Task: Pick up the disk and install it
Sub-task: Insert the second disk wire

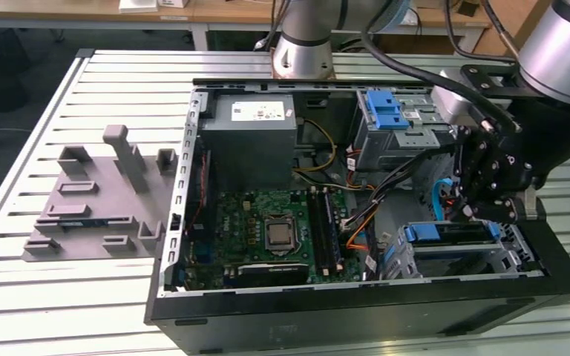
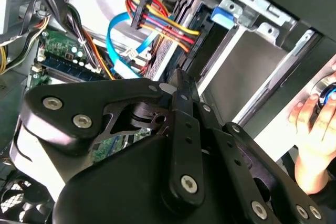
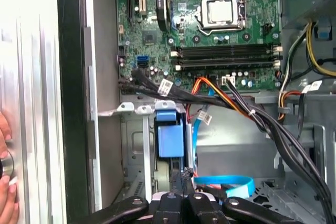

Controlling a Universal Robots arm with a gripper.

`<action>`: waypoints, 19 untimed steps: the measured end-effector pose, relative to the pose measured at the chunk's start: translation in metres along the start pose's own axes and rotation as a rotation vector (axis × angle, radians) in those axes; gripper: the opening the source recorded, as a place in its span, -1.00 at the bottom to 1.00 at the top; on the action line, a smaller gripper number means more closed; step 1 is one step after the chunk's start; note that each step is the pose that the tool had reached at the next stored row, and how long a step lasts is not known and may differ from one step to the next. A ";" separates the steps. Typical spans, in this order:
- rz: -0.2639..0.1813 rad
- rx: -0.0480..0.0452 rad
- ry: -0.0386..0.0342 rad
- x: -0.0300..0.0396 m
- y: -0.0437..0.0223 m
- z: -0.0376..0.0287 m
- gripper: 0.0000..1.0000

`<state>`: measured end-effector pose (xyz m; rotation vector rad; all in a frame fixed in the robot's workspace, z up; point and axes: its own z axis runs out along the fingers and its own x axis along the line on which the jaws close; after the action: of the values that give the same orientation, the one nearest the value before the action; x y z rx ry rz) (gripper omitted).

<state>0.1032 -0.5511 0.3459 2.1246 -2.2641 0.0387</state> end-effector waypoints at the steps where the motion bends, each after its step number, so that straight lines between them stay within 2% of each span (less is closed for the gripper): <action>1: 0.000 0.0000 -0.0001 0.0001 0.0007 -0.0008 -0.79; 14: 0.000 0.0000 -0.0017 0.0017 0.0068 -0.0315 -0.79; 16: 0.000 0.0000 -0.0016 0.0017 0.0079 -0.0349 -0.79; 19: 0.000 0.0000 -0.0019 -0.0003 0.0084 -0.0361 -0.79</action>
<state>0.0952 -0.5487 0.3820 2.1257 -2.2649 0.0366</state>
